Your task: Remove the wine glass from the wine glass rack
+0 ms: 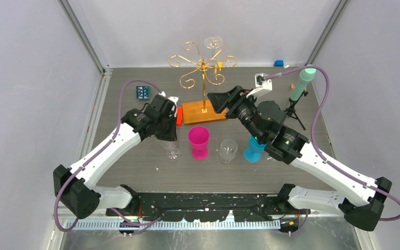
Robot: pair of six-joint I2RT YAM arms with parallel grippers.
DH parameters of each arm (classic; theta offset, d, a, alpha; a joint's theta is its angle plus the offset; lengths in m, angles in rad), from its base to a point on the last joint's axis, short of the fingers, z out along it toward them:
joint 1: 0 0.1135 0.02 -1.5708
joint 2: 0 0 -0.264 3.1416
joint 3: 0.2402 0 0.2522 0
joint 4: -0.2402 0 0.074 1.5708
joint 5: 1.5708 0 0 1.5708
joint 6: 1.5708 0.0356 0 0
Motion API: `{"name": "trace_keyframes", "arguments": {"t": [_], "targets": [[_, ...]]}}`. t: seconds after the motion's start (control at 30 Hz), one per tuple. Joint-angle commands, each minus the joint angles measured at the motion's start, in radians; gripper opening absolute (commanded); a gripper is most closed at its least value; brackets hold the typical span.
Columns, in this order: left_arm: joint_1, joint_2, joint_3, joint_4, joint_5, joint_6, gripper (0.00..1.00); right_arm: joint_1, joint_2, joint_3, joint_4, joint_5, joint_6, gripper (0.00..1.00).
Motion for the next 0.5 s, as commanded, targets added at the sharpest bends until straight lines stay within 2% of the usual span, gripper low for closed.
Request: {"name": "trace_keyframes", "arguments": {"t": [0.0,0.1,0.27,0.47], "targets": [[-0.021,-0.037,-0.017,0.115,-0.063,-0.019,0.00,-0.004,-0.032,-0.007,0.025,0.044,0.033,0.66],[-0.024,-0.030,-0.031,0.141,-0.061,-0.017,0.03,-0.005,-0.033,-0.009,0.025,0.047,0.034,0.65],[-0.027,-0.038,-0.015,0.143,-0.037,-0.019,0.21,-0.005,-0.039,-0.008,-0.006,0.053,0.034,0.65],[-0.026,-0.095,0.039,0.133,-0.012,-0.001,0.49,-0.006,-0.039,0.005,-0.012,0.032,0.018,0.65]]}}
